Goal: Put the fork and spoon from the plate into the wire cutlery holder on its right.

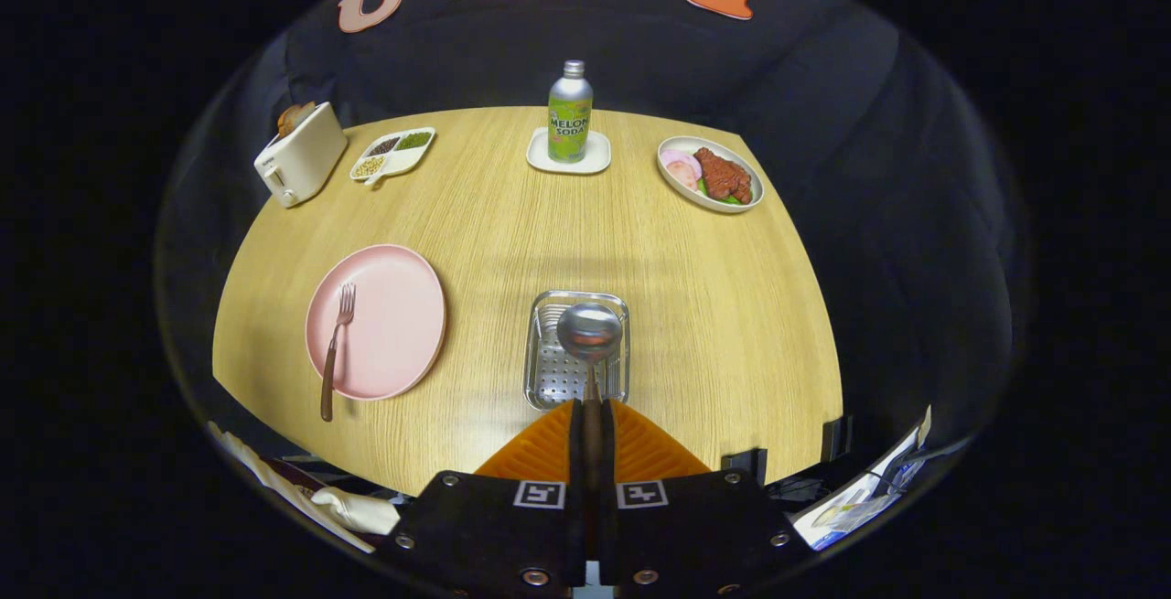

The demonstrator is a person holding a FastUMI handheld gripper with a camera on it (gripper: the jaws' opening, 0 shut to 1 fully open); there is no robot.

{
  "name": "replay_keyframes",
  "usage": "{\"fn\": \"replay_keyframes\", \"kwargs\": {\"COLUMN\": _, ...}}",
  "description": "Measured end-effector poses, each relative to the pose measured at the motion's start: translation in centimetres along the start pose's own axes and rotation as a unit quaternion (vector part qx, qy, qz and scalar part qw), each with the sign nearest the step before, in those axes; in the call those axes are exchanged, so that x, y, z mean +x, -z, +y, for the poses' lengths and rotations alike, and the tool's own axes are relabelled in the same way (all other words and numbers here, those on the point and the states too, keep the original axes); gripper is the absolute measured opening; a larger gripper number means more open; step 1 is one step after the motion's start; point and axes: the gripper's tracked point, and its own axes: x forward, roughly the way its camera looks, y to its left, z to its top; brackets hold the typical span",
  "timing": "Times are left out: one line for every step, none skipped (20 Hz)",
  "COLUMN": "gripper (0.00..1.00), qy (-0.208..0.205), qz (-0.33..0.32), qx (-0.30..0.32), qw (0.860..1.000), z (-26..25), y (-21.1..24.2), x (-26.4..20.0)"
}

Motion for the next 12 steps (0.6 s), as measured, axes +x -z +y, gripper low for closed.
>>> {"fn": "replay_keyframes", "kwargs": {"gripper": 0.06, "qy": -0.001, "qz": 0.013, "qx": -0.004, "qw": 1.000, "z": -0.1, "y": 0.1, "x": 0.4}}
{"fn": "replay_keyframes", "kwargs": {"gripper": 0.06, "qy": -0.001, "qz": 0.024, "qx": -0.009, "qw": 1.000, "z": -0.2, "y": 0.2, "x": 0.9}}
{"fn": "replay_keyframes", "kwargs": {"gripper": 0.06, "qy": -0.002, "qz": 0.036, "qx": -0.015, "qw": 0.999, "z": -0.1, "y": 0.2, "x": 1.2}}
{"fn": "replay_keyframes", "kwargs": {"gripper": 0.06, "qy": -0.002, "qz": 0.050, "qx": -0.021, "qw": 0.999, "z": -0.2, "y": 0.4, "x": 1.5}}
{"fn": "replay_keyframes", "kwargs": {"gripper": 0.06, "qy": -0.002, "qz": 0.062, "qx": -0.024, "qw": 0.998, "z": -0.3, "y": 0.5, "x": 1.7}}
{"fn": "replay_keyframes", "kwargs": {"gripper": 0.06, "qy": -0.004, "qz": 0.069, "qx": -0.026, "qw": 0.997, "z": -0.2, "y": 0.3, "x": 2.1}}
{"fn": "replay_keyframes", "kwargs": {"gripper": 0.06, "qy": -0.006, "qz": 0.075, "qx": -0.028, "qw": 0.997, "z": -0.1, "y": 0.2, "x": 2.3}}
{"fn": "replay_keyframes", "kwargs": {"gripper": 0.06, "qy": -0.006, "qz": 0.081, "qx": -0.031, "qw": 0.996, "z": 0.0, "y": 0.1, "x": 2.5}}
{"fn": "replay_keyframes", "kwargs": {"gripper": 0.06, "qy": -0.005, "qz": 0.085, "qx": -0.034, "qw": 0.996, "z": 0.0, "y": -0.1, "x": 2.8}}
{"fn": "replay_keyframes", "kwargs": {"gripper": 0.06, "qy": -0.005, "qz": 0.090, "qx": -0.036, "qw": 0.995, "z": 0.1, "y": -0.2, "x": 3.0}}
{"fn": "replay_keyframes", "kwargs": {"gripper": 0.06, "qy": -0.006, "qz": 0.095, "qx": -0.036, "qw": 0.995, "z": 0.2, "y": -0.2, "x": 3.2}}
{"fn": "replay_keyframes", "kwargs": {"gripper": 0.06, "qy": -0.007, "qz": 0.095, "qx": -0.034, "qw": 0.995, "z": 0.3, "y": -0.5, "x": 3.2}}
